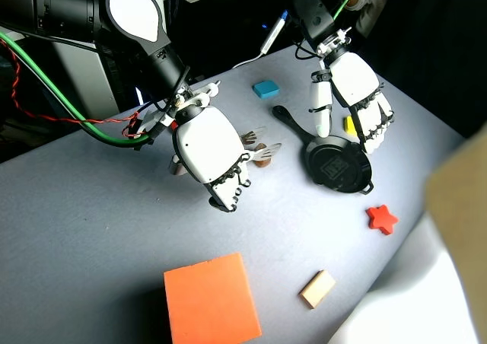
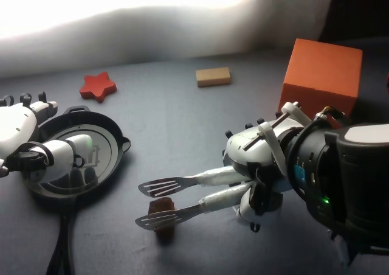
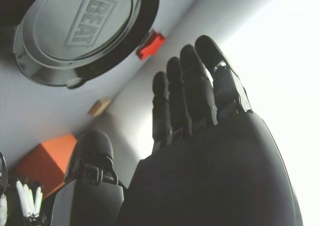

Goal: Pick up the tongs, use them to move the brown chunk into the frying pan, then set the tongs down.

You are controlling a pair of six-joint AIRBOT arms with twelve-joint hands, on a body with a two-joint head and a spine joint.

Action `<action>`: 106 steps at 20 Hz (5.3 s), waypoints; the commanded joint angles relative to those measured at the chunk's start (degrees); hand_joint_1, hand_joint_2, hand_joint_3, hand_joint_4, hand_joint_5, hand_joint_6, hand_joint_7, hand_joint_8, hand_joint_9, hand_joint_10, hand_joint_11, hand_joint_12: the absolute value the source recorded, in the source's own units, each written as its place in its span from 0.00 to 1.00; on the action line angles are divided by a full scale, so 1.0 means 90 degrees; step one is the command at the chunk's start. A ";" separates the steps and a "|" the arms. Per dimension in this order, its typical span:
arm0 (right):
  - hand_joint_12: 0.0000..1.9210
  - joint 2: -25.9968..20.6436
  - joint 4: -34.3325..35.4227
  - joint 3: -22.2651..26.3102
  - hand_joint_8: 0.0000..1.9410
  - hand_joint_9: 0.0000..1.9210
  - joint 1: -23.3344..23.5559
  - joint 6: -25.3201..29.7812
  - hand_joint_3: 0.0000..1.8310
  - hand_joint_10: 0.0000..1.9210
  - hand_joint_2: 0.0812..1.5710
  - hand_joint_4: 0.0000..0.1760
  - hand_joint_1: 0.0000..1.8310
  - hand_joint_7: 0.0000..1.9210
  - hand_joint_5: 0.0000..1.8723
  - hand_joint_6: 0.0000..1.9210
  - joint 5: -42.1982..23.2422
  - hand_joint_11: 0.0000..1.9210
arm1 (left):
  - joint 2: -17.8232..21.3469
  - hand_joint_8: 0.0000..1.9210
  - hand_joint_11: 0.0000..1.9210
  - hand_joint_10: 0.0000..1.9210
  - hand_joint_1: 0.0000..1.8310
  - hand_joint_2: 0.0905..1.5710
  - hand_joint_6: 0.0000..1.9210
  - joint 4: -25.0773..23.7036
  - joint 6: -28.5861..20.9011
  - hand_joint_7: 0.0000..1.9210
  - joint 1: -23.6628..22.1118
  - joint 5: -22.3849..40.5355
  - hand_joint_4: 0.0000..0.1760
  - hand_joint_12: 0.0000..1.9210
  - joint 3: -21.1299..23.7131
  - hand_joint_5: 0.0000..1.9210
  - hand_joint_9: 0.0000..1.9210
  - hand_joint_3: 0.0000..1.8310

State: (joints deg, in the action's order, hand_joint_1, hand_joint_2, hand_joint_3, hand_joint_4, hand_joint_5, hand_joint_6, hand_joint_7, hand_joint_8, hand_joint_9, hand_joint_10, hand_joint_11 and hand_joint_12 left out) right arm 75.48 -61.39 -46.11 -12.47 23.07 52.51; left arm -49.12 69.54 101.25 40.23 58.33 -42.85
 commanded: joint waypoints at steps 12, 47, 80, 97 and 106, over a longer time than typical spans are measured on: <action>0.90 0.0086 -0.0826 -0.0264 0.28 0.19 -0.0338 0.0148 0.00 0.50 0.77 0.00 0.54 0.31 0.25 0.42 -0.0206 0.01 | 0.0032 0.00 0.00 0.00 0.00 0.81 0.00 -0.0351 -0.0032 0.15 -0.0068 0.0533 0.08 0.43 0.0001 0.11 0.16 0.00; 0.86 0.0216 -0.0825 -0.0420 0.41 0.45 -0.0064 0.0145 0.00 0.65 0.70 0.00 0.75 0.53 0.48 0.63 -0.0244 0.31 | 0.0031 0.00 0.00 0.00 0.05 0.82 0.00 -0.0350 -0.0004 0.15 -0.0078 0.0533 0.04 0.43 0.0004 0.13 0.15 0.00; 0.85 0.2712 -0.0628 -0.4033 0.48 0.52 0.0469 0.0310 0.00 0.45 0.71 0.00 0.66 0.52 0.49 0.63 -0.1553 0.30 | 0.0203 0.00 0.00 0.00 0.01 0.81 0.00 -0.0195 -0.0350 0.15 0.0534 0.0048 0.06 0.42 -0.1285 0.14 0.15 0.00; 0.90 0.2754 -0.0649 -0.3931 0.35 0.26 0.0324 0.0203 0.00 0.54 0.73 0.00 0.59 0.38 0.30 0.43 -0.1482 0.08 | 0.0218 0.00 0.00 0.00 0.03 0.80 0.00 -0.0200 -0.0330 0.17 0.0526 0.0048 0.07 0.44 -0.1289 0.15 0.17 0.00; 0.91 0.2364 -0.0649 -0.3454 0.36 0.27 0.0572 0.0172 0.00 0.56 0.75 0.00 0.59 0.39 0.31 0.44 -0.1516 0.08 | 0.0209 0.00 0.00 0.00 0.00 0.81 0.00 -0.0202 -0.0299 0.16 0.0481 0.0048 0.05 0.43 -0.1271 0.14 0.16 0.00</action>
State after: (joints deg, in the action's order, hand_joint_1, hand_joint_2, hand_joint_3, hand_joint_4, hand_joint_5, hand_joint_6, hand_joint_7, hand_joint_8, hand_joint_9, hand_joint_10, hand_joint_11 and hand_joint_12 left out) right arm 96.95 -63.59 -77.17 -8.71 24.51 40.14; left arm -47.83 70.06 98.48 45.04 53.19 -54.15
